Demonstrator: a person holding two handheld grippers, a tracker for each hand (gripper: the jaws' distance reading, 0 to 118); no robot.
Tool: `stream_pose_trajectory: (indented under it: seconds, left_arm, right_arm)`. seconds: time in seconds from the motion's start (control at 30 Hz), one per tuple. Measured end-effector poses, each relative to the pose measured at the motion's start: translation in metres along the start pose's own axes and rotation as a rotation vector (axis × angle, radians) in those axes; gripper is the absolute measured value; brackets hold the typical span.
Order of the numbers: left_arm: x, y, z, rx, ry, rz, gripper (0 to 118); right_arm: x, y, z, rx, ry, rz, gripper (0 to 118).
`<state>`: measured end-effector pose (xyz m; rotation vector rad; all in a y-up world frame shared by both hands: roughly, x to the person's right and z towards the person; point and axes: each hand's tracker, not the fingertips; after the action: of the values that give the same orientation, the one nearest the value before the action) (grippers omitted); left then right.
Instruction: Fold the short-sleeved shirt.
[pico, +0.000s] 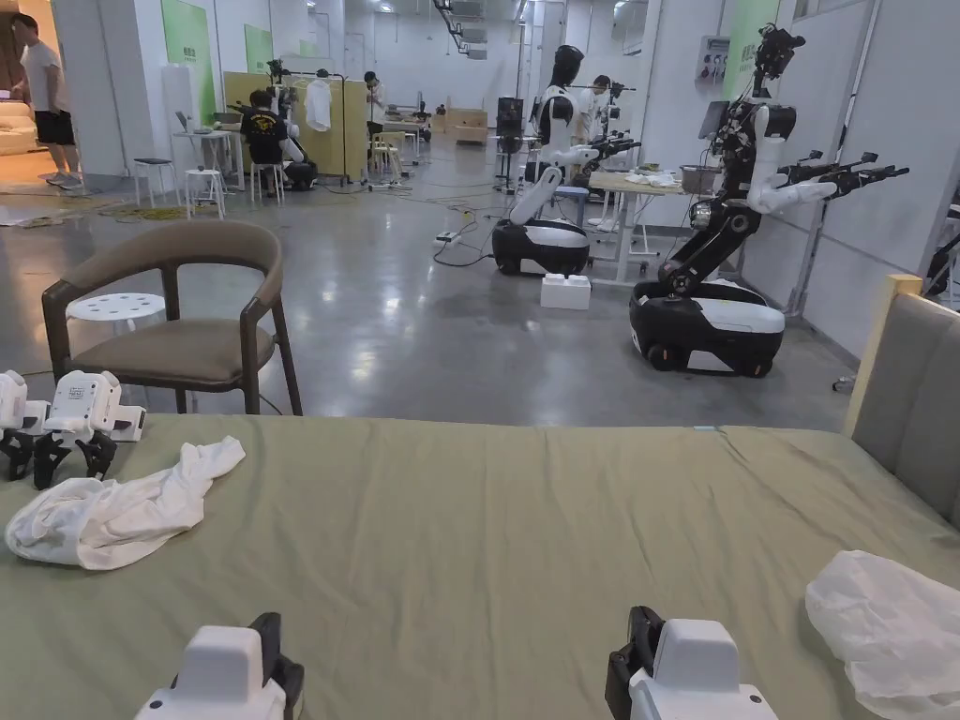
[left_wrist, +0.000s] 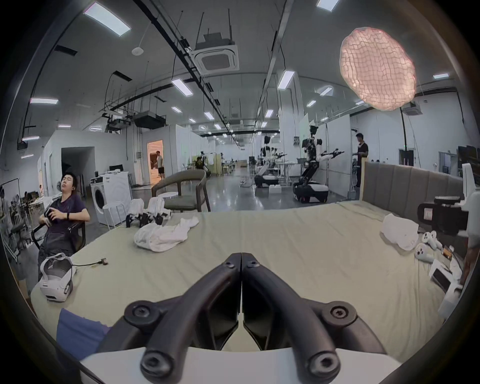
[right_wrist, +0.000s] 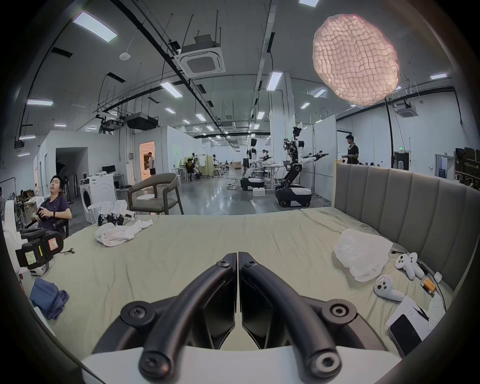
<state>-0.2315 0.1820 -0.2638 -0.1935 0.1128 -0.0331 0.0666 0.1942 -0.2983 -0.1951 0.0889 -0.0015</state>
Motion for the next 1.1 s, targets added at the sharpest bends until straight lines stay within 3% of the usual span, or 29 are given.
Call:
stream_pose_trajectory:
  seconds: [0.43,0.87,0.93,1.03,1.07,1.1]
  left_arm:
    - [0.005,0.022,0.002,0.084,0.021,0.066,0]
    - [0.014,0.018,0.011,0.073,0.011,0.046,0]
    - [0.015,0.02,0.012,0.078,0.007,0.05,10]
    - [0.018,0.021,0.013,0.083,0.008,0.046,54]
    - [0.017,0.021,0.013,0.086,0.012,0.042,71]
    - [0.019,0.021,0.014,0.093,0.023,0.039,81]
  right_arm:
    - [0.006,0.011,0.004,0.036,-0.03,-0.026,0]
    - [0.008,0.007,0.006,0.036,-0.036,0.013,1]
    - [0.007,0.006,0.006,0.034,-0.04,0.016,14]
    - [0.006,0.005,0.004,0.032,-0.047,0.023,66]
    - [0.005,0.005,0.004,0.034,-0.05,0.026,75]
    - [0.004,0.005,0.005,0.04,-0.057,0.03,77]
